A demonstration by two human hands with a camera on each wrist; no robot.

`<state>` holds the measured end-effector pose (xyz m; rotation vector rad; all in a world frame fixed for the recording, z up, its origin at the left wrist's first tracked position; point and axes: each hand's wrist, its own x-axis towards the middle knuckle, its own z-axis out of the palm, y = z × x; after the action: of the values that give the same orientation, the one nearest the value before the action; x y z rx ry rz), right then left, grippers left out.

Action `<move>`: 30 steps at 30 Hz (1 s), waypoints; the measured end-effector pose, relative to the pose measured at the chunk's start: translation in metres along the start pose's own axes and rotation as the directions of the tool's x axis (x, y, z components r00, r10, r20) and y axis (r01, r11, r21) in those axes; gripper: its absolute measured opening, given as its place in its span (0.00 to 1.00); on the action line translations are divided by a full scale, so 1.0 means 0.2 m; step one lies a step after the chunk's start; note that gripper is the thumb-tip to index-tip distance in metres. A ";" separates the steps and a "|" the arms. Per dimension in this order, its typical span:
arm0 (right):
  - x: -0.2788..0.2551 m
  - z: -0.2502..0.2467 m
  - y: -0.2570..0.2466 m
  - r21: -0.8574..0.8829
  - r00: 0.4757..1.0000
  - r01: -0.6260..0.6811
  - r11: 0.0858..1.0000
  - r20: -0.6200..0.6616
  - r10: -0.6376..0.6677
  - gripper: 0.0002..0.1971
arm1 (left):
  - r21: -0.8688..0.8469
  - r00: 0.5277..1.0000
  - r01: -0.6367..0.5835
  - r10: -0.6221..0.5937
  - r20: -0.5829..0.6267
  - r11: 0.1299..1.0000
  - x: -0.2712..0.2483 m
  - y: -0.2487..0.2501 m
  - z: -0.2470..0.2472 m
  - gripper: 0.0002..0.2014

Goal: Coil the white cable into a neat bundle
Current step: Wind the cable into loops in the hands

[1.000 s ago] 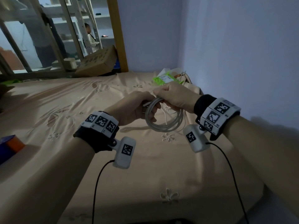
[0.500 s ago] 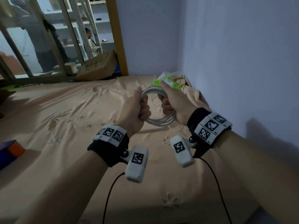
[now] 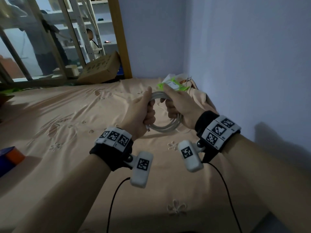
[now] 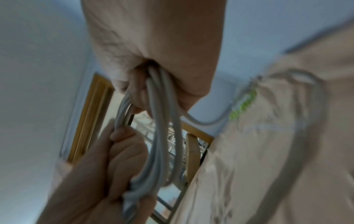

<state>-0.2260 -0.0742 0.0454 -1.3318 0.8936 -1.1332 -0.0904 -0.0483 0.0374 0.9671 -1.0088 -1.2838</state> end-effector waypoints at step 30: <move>-0.02 -0.05 0.02 0.174 0.996 0.069 0.982 0.047 -0.078 0.07 | -0.010 0.983 -0.024 0.026 0.184 1.000 -0.03 -0.03 -0.08 0.19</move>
<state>-0.2367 -0.0729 0.0400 -1.2552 0.6958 -1.1984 -0.0766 -0.0416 0.0267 0.8384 -1.1541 -1.3737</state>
